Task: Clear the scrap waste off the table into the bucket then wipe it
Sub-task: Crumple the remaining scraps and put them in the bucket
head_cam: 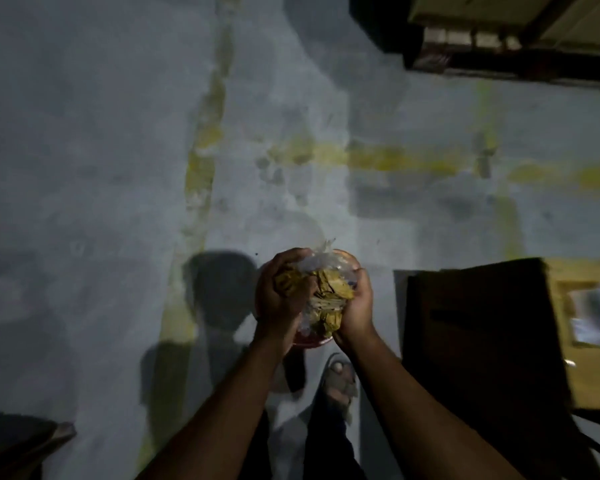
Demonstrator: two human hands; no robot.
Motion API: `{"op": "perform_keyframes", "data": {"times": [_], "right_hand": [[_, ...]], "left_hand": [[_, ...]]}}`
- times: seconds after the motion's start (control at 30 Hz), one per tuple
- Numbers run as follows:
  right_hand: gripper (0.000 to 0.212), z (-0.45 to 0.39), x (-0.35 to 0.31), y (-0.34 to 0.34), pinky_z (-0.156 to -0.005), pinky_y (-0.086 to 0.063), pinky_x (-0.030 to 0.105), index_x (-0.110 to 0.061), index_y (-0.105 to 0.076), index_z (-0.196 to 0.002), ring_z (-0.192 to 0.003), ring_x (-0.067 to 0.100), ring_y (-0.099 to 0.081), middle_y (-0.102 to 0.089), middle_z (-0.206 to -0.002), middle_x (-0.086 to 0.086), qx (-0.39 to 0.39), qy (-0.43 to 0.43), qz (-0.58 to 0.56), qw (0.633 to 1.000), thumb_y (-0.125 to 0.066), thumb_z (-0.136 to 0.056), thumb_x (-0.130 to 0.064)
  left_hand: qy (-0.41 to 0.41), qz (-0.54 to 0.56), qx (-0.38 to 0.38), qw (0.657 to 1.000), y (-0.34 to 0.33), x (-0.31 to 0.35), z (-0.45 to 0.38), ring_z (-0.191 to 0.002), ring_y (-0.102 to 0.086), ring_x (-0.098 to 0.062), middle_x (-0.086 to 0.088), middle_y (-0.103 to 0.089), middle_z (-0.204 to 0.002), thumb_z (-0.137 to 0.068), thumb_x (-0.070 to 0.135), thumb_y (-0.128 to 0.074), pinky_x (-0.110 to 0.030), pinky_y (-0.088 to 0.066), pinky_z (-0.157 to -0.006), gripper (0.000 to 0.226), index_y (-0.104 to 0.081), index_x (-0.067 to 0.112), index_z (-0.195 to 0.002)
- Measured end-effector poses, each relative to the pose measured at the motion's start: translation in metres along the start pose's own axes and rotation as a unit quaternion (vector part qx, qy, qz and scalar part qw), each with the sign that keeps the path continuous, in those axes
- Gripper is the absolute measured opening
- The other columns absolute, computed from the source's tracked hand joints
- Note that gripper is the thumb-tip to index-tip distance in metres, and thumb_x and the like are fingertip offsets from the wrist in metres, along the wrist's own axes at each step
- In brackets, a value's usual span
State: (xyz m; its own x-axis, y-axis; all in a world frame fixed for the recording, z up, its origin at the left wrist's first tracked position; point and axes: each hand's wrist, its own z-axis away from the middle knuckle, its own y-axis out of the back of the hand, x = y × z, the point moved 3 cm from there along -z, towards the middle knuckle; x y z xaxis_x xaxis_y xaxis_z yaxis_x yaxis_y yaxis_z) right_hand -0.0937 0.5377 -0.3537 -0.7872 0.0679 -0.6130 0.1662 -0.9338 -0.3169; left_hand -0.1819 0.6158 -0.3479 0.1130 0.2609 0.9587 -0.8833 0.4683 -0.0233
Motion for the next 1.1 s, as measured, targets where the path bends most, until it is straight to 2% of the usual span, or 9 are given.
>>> {"op": "perform_keyframes", "data": {"times": [0.17,0.23,0.33,0.47,0.63,0.8,0.9,1.03,1.1], "right_hand": [[0.029,-0.142,0.103,0.055,-0.081,-0.059,0.03,-0.012,-0.066,-0.105,-0.084,0.016,-0.072,-0.076,-0.091,0.002,0.034,0.012,0.097,0.995,-0.045,-0.097,-0.03],[0.038,-0.175,0.129,0.072,-0.097,-0.054,0.038,-0.018,-0.065,-0.114,-0.099,0.018,-0.07,-0.076,-0.102,-0.005,0.027,0.033,0.179,0.983,-0.045,-0.096,-0.044],[0.046,-0.222,0.166,0.1,-0.096,-0.053,0.042,-0.001,-0.063,-0.122,-0.109,0.03,-0.067,-0.071,-0.116,0.016,-0.015,0.056,0.29,0.955,-0.039,-0.101,-0.034],[0.038,-0.261,0.186,0.117,-0.096,-0.05,0.027,-0.01,-0.062,-0.127,-0.107,0.013,-0.065,-0.068,-0.121,0.007,-0.047,0.041,0.421,0.905,-0.034,-0.108,-0.029],[0.049,-0.282,0.182,0.127,-0.104,-0.044,0.039,-0.006,-0.062,-0.132,-0.125,0.038,-0.057,-0.063,-0.133,0.02,-0.006,-0.022,0.585,0.81,-0.037,-0.108,-0.042],[0.05,-0.26,0.173,0.117,-0.117,-0.033,0.037,-0.012,-0.04,-0.153,-0.139,0.03,-0.046,-0.05,-0.151,0.013,-0.051,0.08,0.628,0.773,-0.048,-0.106,-0.025],[0.057,-0.257,0.182,0.113,-0.117,-0.029,0.04,-0.02,-0.032,-0.157,-0.144,0.03,-0.034,-0.037,-0.159,0.011,-0.1,0.109,0.697,0.702,-0.049,-0.103,-0.029],[0.069,-0.267,0.208,0.12,-0.121,-0.015,0.059,-0.029,-0.005,-0.162,-0.154,0.034,-0.004,0.0,-0.169,0.01,-0.182,0.081,0.833,0.516,-0.038,-0.104,-0.048],[0.07,-0.271,0.216,0.125,-0.121,-0.011,0.06,-0.028,-0.003,-0.162,-0.155,0.035,0.001,0.005,-0.169,0.012,-0.19,0.094,0.852,0.479,-0.035,-0.104,-0.05]], "left_hand": [[0.041,-0.009,0.049,0.998,0.002,-0.167,-0.06,-0.115,-0.063,-0.034,-0.01,-0.068,-0.121,-0.069,0.027,-0.08,-0.062,-0.05,-0.098,0.051,-0.065,0.024,-0.119],[0.058,-0.019,0.049,0.997,0.001,-0.21,-0.073,-0.113,-0.065,-0.019,-0.002,-0.07,-0.118,-0.074,0.021,-0.08,-0.045,-0.055,-0.094,0.046,-0.064,0.018,-0.117],[0.061,-0.059,0.049,0.995,-0.003,-0.256,-0.082,-0.1,-0.065,0.004,0.01,-0.07,-0.108,-0.082,0.025,-0.079,-0.013,-0.049,-0.082,0.03,-0.064,0.023,-0.109],[0.075,-0.125,0.084,0.986,-0.007,-0.307,-0.095,-0.107,-0.062,-0.002,0.01,-0.067,-0.116,-0.082,0.053,-0.069,-0.017,-0.048,-0.089,0.048,-0.061,0.022,-0.119],[0.103,-0.262,0.036,0.959,0.003,-0.345,-0.101,-0.133,-0.049,-0.026,-0.012,-0.051,-0.145,-0.087,0.046,-0.074,-0.027,-0.037,-0.109,0.083,-0.033,0.013,-0.151],[0.04,-0.355,-0.003,0.934,0.007,-0.328,-0.095,-0.139,-0.037,-0.027,-0.013,-0.043,-0.151,-0.087,0.028,-0.072,-0.029,-0.027,-0.115,0.077,-0.035,0.018,-0.153],[-0.012,-0.461,-0.076,0.884,0.004,-0.335,-0.094,-0.147,-0.027,-0.028,-0.007,-0.033,-0.16,-0.089,0.038,-0.058,-0.045,-0.025,-0.119,0.075,-0.029,0.021,-0.156],[0.002,-0.628,-0.204,0.751,0.0,-0.358,-0.094,-0.156,-0.003,-0.025,-0.006,-0.008,-0.169,-0.092,0.042,-0.029,-0.048,-0.002,-0.123,0.075,-0.015,0.018,-0.161],[-0.014,-0.653,-0.238,0.719,-0.001,-0.364,-0.092,-0.156,0.001,-0.024,-0.006,-0.006,-0.17,-0.086,0.042,-0.016,-0.049,0.003,-0.123,0.079,-0.014,0.016,-0.161]]}}
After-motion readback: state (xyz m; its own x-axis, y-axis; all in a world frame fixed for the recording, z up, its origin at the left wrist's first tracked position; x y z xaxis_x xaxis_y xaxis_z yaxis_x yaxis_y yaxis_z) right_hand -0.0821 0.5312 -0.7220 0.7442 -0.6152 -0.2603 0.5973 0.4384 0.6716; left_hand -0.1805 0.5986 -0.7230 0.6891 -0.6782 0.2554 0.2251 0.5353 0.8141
